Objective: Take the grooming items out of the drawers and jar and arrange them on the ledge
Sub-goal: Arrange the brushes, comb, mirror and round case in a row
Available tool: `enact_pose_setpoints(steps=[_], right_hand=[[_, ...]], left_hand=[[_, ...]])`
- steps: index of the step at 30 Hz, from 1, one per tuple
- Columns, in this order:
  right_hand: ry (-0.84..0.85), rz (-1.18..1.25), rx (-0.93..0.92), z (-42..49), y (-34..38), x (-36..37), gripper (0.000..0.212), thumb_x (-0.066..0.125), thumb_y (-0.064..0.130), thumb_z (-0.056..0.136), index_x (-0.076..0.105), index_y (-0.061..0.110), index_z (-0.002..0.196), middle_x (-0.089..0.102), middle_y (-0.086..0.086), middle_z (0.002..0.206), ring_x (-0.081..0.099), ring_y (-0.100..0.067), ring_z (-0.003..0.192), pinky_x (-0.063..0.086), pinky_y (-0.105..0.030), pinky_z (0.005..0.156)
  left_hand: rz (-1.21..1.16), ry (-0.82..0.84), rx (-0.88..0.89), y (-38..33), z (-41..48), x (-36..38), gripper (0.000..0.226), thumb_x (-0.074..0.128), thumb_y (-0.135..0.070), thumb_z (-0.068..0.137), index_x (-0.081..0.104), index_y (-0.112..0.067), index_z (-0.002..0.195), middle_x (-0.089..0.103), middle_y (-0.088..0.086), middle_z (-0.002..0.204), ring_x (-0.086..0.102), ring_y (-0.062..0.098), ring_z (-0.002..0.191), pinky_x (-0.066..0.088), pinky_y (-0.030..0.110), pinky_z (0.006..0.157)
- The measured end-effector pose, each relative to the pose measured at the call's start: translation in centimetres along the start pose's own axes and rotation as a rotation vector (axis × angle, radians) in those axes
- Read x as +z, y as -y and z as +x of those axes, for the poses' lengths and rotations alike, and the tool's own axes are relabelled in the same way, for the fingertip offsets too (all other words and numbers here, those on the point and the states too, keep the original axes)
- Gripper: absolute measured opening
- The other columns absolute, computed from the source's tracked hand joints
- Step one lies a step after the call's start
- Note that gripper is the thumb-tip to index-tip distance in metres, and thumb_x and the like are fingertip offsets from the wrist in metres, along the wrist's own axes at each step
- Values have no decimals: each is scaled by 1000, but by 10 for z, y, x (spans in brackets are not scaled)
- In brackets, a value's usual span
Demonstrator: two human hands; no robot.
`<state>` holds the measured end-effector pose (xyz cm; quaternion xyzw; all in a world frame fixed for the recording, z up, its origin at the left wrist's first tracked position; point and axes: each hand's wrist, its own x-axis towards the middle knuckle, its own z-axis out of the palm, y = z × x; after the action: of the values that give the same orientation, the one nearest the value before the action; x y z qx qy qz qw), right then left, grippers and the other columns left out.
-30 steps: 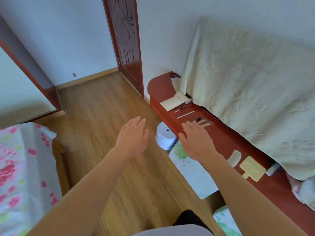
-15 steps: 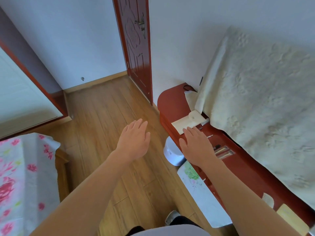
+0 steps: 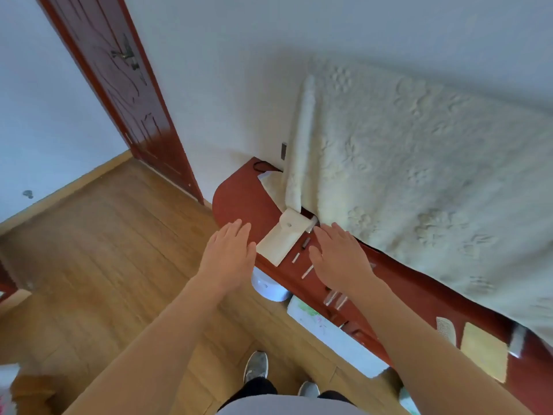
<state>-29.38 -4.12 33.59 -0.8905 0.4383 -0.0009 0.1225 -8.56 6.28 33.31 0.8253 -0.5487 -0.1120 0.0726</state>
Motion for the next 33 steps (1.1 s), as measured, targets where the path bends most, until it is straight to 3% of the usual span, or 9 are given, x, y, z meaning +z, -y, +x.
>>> enact_pose_setpoints(steps=[4, 7, 11, 15, 21, 25, 29, 33], right_hand=[[-18, 26, 185, -3, -18, -12, 57, 23, 37, 99, 31, 12, 149, 33, -3, 155, 18, -24, 147, 16, -38, 119], [-27, 59, 318, -10, -33, -9, 54, 29, 35, 100, 32, 12, 149, 32, -3, 155, 17, -23, 147, 16, -38, 121], [-76, 108, 494, -26, -46, -4, 46, 33, 33, 99, 44, 11, 138, 46, -4, 142, 32, -22, 136, 24, -35, 113], [-48, 181, 635, -43, -57, 6, 54, 32, 38, 101, 34, 14, 149, 33, -2, 156, 19, -19, 147, 13, -36, 119], [-4, 283, 744, -52, -75, 37, 51, 39, 36, 99, 39, 14, 145, 40, -2, 151, 32, -20, 140, 27, -36, 115], [19, 360, 783, -45, -86, 65, 49, 43, 37, 98, 43, 16, 142, 46, -1, 144, 40, -21, 132, 38, -35, 105], [-20, 420, 817, -33, -92, 92, 38, 48, 36, 97, 56, 15, 127, 58, -2, 121, 53, -18, 108, 46, -29, 87], [-47, 498, 838, -23, -95, 113, 35, 52, 34, 96, 57, 17, 127, 56, 5, 103, 54, -11, 85, 41, -20, 69]], left_hand=[[43, 22, 227, -17, 51, 5, 52, 34, -33, 104, 36, -11, 151, 37, 11, 157, 33, 27, 145, 28, 40, 118], [50, 29, 398, -34, 82, 10, 54, 28, -34, 96, 47, -8, 139, 54, 12, 137, 50, 27, 124, 43, 41, 104], [41, 95, 533, -56, 108, 24, 51, 35, -31, 101, 38, -10, 148, 41, 11, 151, 40, 27, 137, 36, 41, 112], [35, 157, 626, -78, 115, 43, 50, 36, -34, 101, 37, -14, 148, 42, 7, 149, 39, 26, 136, 36, 42, 111], [-6, 258, 601, -108, 105, 79, 50, 47, -39, 100, 42, -16, 144, 49, 3, 138, 47, 25, 126, 42, 39, 101], [-169, 352, 501, -121, 97, 104, 41, 58, -37, 97, 54, -19, 135, 60, -1, 121, 60, 15, 105, 53, 34, 92], [-214, 399, 466, -128, 87, 135, 32, 63, -32, 96, 66, -18, 124, 71, -4, 98, 66, 9, 83, 58, 26, 81], [-176, 403, 448, -133, 85, 159, 31, 62, -34, 96, 68, -21, 123, 74, -4, 94, 69, 11, 81, 60, 31, 78]])
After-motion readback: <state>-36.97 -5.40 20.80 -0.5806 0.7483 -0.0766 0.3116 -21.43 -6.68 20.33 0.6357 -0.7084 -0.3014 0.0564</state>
